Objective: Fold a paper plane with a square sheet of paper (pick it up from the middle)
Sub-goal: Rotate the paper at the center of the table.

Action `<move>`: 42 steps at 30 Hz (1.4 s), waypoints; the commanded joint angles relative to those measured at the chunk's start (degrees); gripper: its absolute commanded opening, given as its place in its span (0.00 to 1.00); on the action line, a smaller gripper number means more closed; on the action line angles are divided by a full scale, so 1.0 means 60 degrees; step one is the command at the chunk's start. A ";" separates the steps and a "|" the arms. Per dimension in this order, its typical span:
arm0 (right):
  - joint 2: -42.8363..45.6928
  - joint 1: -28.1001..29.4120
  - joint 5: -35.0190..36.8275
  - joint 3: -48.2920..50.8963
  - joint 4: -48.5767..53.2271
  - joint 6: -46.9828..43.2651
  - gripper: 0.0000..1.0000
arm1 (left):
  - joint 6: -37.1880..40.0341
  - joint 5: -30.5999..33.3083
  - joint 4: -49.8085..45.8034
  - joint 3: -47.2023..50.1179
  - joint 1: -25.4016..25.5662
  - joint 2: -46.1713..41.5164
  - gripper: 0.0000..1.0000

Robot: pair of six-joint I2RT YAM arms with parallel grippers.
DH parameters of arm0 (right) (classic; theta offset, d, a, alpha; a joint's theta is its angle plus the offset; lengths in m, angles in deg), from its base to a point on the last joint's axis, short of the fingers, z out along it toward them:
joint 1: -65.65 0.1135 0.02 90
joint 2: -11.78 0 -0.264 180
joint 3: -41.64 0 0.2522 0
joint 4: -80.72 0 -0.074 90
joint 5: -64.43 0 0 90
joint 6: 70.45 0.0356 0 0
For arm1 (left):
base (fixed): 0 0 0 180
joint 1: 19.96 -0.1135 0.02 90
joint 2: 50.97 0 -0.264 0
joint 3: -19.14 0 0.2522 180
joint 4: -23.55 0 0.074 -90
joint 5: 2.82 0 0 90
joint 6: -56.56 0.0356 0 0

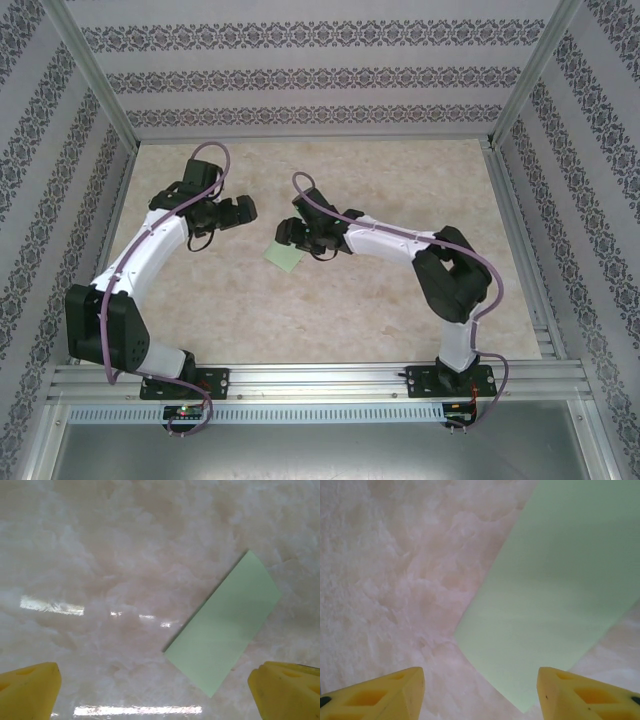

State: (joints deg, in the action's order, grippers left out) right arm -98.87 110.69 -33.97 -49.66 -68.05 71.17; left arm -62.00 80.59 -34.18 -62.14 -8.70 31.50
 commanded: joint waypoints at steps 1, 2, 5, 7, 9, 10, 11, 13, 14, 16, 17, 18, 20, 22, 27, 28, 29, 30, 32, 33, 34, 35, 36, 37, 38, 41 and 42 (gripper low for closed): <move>-0.0478 0.0169 -0.0238 -0.0830 -0.0468 0.0132 0.61 | 0.0236 0.0028 0.0052 0.0272 -0.0275 -0.0210 1.00; -0.0642 0.0186 -0.0309 -0.1021 -0.0467 0.0103 0.61 | 0.0233 -0.0004 0.0086 0.0324 -0.0317 -0.0267 1.00; -0.1300 0.0194 -0.0580 -0.1723 -0.0174 -0.0012 0.60 | 0.0138 0.0267 0.0069 0.0393 -0.0383 -0.0458 1.00; -0.1772 0.0184 -0.0769 -0.2153 0.0009 -0.0045 0.58 | 0.0053 0.0551 0.0065 0.0435 -0.0434 -0.0604 1.00; -0.2168 0.0170 -0.0914 -0.2546 0.0181 -0.0058 0.56 | -0.0055 0.0902 0.0013 0.0459 -0.0479 -0.0752 1.00; -0.2338 0.0170 -0.0989 -0.2738 0.0221 -0.0073 0.54 | -0.0143 0.1095 -0.0052 0.0458 -0.0514 -0.0827 1.00; -0.2498 0.0172 -0.1052 -0.2898 0.0245 -0.0084 0.53 | -0.0162 0.1193 -0.0057 0.0476 -0.0552 -0.0880 1.00; -0.2824 0.0169 -0.1218 -0.3273 0.0358 -0.0131 0.51 | -0.0176 0.1288 -0.0069 0.0526 -0.0649 -0.0965 1.00; -0.2943 0.0170 -0.1255 -0.3405 0.0424 -0.0147 0.51 | -0.0205 0.1294 -0.0111 0.0532 -0.0683 -0.0979 1.00; -0.3172 0.0170 -0.1347 -0.3542 0.0540 -0.0182 0.51 | -0.0233 0.1245 -0.0113 0.0544 -0.0749 -0.1016 1.00; -0.3245 0.0170 -0.1390 -0.3556 0.0539 -0.0191 0.50 | -0.0260 0.1237 -0.0117 0.0543 -0.0764 -0.1004 1.00; -0.3328 0.0177 -0.1430 -0.3538 0.0565 -0.0220 0.50 | -0.0265 0.1197 -0.0082 0.0561 -0.0768 -0.1014 1.00; -0.3431 0.0170 -0.1524 -0.3486 0.0624 -0.0296 0.50 | -0.0265 0.1109 -0.0046 0.0561 -0.0779 -0.1001 1.00; -0.3512 0.0170 -0.1644 -0.3441 0.0764 -0.0451 0.50 | -0.0279 0.0995 -0.0041 0.0543 -0.0779 -0.0954 1.00; -0.3316 0.0170 -0.1911 -0.2813 0.1096 -0.1194 0.50 | -0.0374 0.0728 0.0073 0.0590 -0.0779 -0.0908 1.00; -0.3199 0.0171 -0.2025 -0.2581 0.1156 -0.1472 0.50 | -0.0379 0.0640 0.0084 0.0569 -0.0787 -0.0887 1.00; -0.3086 0.0172 -0.2099 -0.2339 0.1209 -0.1732 0.50 | -0.0362 0.0535 0.0089 0.0562 -0.0779 -0.0859 1.00; -0.2961 0.0170 -0.2182 -0.2046 0.1299 -0.2072 0.50 | -0.0354 0.0397 0.0119 0.0546 -0.0779 -0.0844 1.00; -0.2745 0.0141 -0.2466 -0.1609 0.1693 -0.2836 0.50 | -0.0338 0.0118 0.0188 0.0530 -0.0779 -0.0826 1.00; -0.2557 0.0140 -0.2531 -0.1302 0.1895 -0.3282 0.50 | -0.0324 -0.0025 0.0227 0.0517 -0.0779 -0.0787 1.00; -0.2362 0.0127 -0.2600 -0.0973 0.2090 -0.3718 0.50 | -0.0309 -0.0168 0.0246 0.0514 -0.0779 -0.0772 1.00; -0.2169 0.0104 -0.2651 -0.0700 0.2276 -0.4109 0.50 | -0.0298 -0.0288 0.0270 0.0517 -0.0779 -0.0774 1.00; -0.1949 0.0070 -0.2695 -0.0414 0.2505 -0.4536 0.50 | -0.0294 -0.0450 0.0319 0.0529 -0.0779 -0.0768 1.00; -0.1720 0.0018 -0.2701 -0.0153 0.2737 -0.4894 0.51 | -0.0315 -0.0615 0.0360 0.0545 -0.0779 -0.0743 1.00; -0.1517 -0.0029 -0.2690 0.0017 0.2900 -0.5146 0.51 | -0.0343 -0.0777 0.0432 0.0572 -0.0778 -0.0711 0.99; -0.0724 -0.0311 -0.2834 0.0561 0.2788 -0.5241 0.50 | -0.0346 -0.1759 0.0892 0.0764 -0.0757 -0.0561 0.94; -0.0369 -0.0419 -0.2969 0.0744 0.2464 -0.5043 0.50 | -0.0391 -0.2070 0.1041 0.0831 -0.0723 -0.0486 0.93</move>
State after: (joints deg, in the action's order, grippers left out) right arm -104.35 110.10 -50.80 -48.11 -57.31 44.46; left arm -63.77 74.97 -32.16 -58.45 -12.74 27.22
